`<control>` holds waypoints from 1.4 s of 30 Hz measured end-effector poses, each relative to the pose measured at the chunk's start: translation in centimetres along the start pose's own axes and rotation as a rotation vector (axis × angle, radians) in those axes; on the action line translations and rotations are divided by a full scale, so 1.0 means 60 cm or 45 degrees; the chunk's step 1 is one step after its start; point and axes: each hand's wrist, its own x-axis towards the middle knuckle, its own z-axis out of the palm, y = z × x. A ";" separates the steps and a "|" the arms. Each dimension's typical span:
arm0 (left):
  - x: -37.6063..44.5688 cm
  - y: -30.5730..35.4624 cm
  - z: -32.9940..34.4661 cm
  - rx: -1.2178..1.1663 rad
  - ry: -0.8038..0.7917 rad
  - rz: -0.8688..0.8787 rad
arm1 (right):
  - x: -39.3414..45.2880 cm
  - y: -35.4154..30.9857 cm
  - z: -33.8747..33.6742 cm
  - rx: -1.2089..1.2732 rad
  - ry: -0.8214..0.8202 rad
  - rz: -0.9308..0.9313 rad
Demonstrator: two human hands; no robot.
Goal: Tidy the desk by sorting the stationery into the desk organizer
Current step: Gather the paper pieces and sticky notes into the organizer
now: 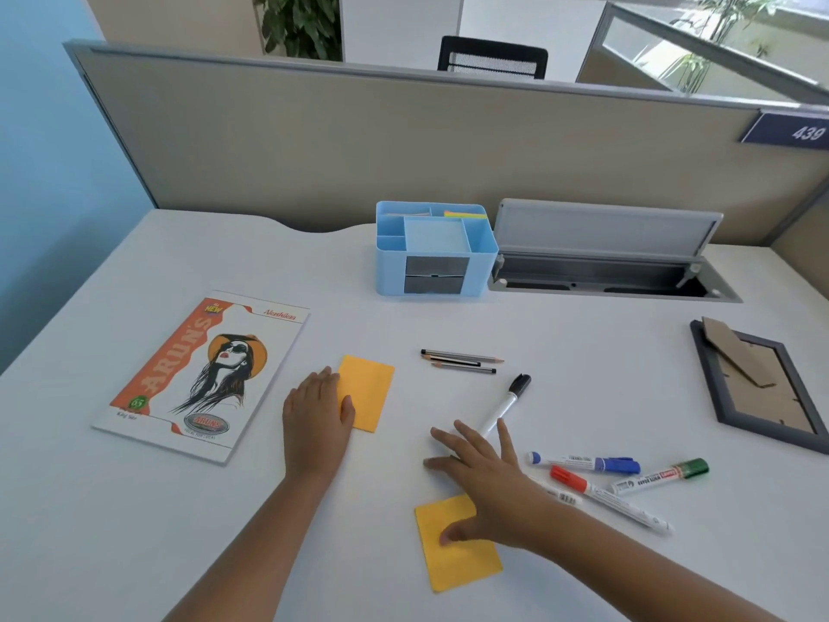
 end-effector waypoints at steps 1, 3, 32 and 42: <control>-0.001 -0.001 0.002 0.004 0.006 0.004 | 0.004 -0.003 0.005 0.002 0.030 0.031; 0.000 -0.002 0.002 0.012 0.008 0.000 | 0.016 -0.013 0.006 -0.020 0.148 0.045; 0.000 -0.002 -0.001 0.011 0.015 -0.009 | 0.118 -0.044 -0.037 0.618 0.342 0.375; 0.002 -0.006 0.008 0.009 0.061 0.006 | 0.170 0.064 -0.194 1.466 0.615 0.536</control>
